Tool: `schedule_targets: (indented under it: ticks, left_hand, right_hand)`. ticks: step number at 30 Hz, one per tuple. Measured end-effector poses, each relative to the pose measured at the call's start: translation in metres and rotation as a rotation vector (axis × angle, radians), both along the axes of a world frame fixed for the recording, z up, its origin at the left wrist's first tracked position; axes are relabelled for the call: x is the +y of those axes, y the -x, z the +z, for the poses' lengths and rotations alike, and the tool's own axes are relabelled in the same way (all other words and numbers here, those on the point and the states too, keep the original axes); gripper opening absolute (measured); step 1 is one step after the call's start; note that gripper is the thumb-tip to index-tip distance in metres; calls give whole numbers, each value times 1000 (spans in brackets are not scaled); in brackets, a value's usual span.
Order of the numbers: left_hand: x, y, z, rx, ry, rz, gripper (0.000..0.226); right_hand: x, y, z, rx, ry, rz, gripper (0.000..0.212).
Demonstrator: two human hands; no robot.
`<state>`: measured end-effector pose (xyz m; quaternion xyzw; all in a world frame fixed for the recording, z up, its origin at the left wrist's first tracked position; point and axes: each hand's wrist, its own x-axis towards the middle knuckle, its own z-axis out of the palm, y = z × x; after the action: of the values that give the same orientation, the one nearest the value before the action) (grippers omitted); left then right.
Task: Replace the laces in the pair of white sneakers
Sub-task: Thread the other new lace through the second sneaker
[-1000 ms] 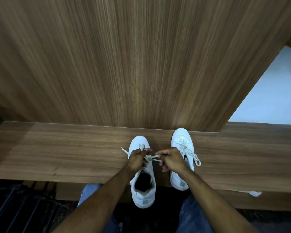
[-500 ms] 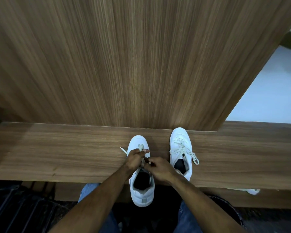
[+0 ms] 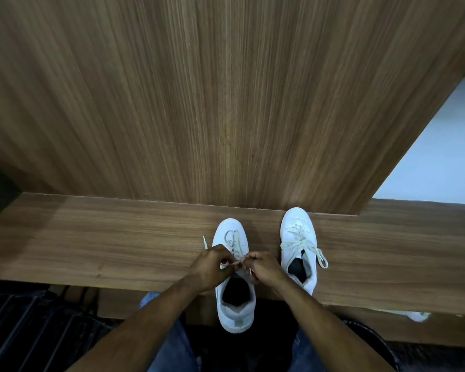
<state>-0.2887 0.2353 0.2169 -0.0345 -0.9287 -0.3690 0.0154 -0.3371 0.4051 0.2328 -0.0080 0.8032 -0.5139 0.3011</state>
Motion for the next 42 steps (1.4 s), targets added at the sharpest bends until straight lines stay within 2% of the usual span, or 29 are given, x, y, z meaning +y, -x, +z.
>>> schedule_targets:
  ticks: [3, 5, 9, 12, 15, 17, 19, 21, 23, 25, 27, 29, 31, 34, 38, 42]
  left_hand:
    - [1, -1, 7, 321, 342, -101, 10]
    - [3, -1, 13, 470, 486, -175, 11]
    - [6, -2, 25, 516, 586, -197, 9]
    - [7, -1, 26, 432, 629, -249, 16]
    - [5, 2, 21, 220, 440, -163, 19]
    - [5, 2, 22, 50, 232, -49, 23]
    - [6, 2, 24, -59, 73, 54, 24]
    - [6, 3, 25, -105, 3, 86, 27]
    - [6, 3, 24, -111, 12, 91, 38]
    - [6, 4, 22, -89, 35, 105, 41]
    - [8, 2, 21, -52, 81, 127, 33]
    - [12, 0, 19, -8, 97, 175, 17]
    - [18, -3, 17, 21, 55, 254, 11]
    - [24, -9, 11, 63, 74, 234, 6]
    - [26, -18, 13, 28, 117, 143, 24]
    - [28, -7, 29, -112, 230, 193, 19]
  right_hand:
    - [-2, 5, 7, -16, -72, 76, 29]
    - [-3, 9, 13, 39, -141, 150, 30]
    - [0, 12, 17, 124, -131, 179, 27]
    - [2, 11, 11, 140, -135, 189, 27]
    - [3, 8, 1, 196, -102, 190, 21]
    - [5, 3, -3, 336, -102, 220, 10]
    - [9, -3, -1, 454, -161, 272, 16]
    - [10, -8, 2, 514, -226, 295, 23]
    - [9, -9, 2, 535, -226, 278, 24]
    - [6, -9, 1, 382, -72, 178, 14]
    - [3, -7, 2, 97, 87, 47, 14]
    - [2, -6, 5, -122, 143, -9, 19]
    - [1, -5, 8, -244, 174, -21, 22]
    - [-2, -3, 10, -323, 230, -91, 23]
    - [-1, -3, 12, -344, 263, -140, 25]
    - [0, -6, 14, -346, 255, -143, 27]
